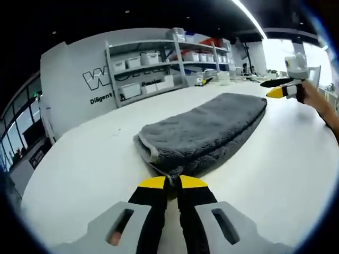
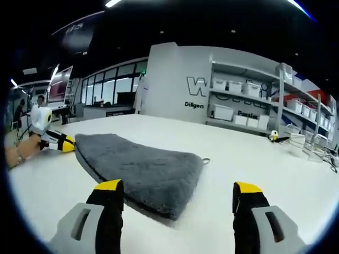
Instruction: Open the folded towel by lifting each exposed corner and separating the folded layers until the towel lies flat within the target outline without major curled edges
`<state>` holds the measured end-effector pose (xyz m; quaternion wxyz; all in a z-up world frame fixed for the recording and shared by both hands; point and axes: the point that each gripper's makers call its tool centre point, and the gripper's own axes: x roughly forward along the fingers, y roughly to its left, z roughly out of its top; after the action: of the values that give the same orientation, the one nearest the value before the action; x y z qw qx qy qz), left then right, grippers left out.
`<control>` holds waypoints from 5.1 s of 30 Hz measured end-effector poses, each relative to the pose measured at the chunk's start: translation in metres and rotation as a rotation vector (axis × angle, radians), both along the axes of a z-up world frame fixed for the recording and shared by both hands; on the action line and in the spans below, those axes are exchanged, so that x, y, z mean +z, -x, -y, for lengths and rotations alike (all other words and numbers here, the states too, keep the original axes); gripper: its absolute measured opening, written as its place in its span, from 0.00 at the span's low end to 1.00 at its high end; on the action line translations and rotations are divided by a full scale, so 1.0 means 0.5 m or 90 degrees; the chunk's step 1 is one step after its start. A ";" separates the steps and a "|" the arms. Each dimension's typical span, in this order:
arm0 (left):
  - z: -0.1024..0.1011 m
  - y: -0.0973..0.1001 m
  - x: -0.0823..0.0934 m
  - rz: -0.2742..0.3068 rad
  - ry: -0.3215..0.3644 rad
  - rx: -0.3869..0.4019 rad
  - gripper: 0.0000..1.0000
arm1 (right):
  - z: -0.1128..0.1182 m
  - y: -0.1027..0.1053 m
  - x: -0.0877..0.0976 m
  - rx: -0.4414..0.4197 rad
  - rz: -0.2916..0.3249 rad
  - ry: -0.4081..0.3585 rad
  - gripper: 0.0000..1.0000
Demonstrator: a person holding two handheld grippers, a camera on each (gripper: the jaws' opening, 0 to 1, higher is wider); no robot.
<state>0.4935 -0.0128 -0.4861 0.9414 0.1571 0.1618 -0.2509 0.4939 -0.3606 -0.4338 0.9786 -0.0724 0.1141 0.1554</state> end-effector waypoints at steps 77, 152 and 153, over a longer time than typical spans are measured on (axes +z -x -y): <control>-0.331 0.080 0.133 0.159 0.200 0.154 0.92 | 0.001 0.001 -0.050 -0.002 -0.054 0.025 0.87; -0.273 0.224 0.112 0.083 0.125 0.041 0.97 | -1.028 0.087 -0.027 0.521 -0.048 0.190 0.36; -0.274 0.228 0.113 0.084 0.129 0.041 0.97 | -1.037 0.089 -0.037 0.525 -0.058 0.199 0.34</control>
<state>0.3797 0.1242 -0.4297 0.9686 0.0718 0.0786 -0.2247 0.4495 0.1579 -0.4521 0.8060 -0.2519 0.1409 0.5168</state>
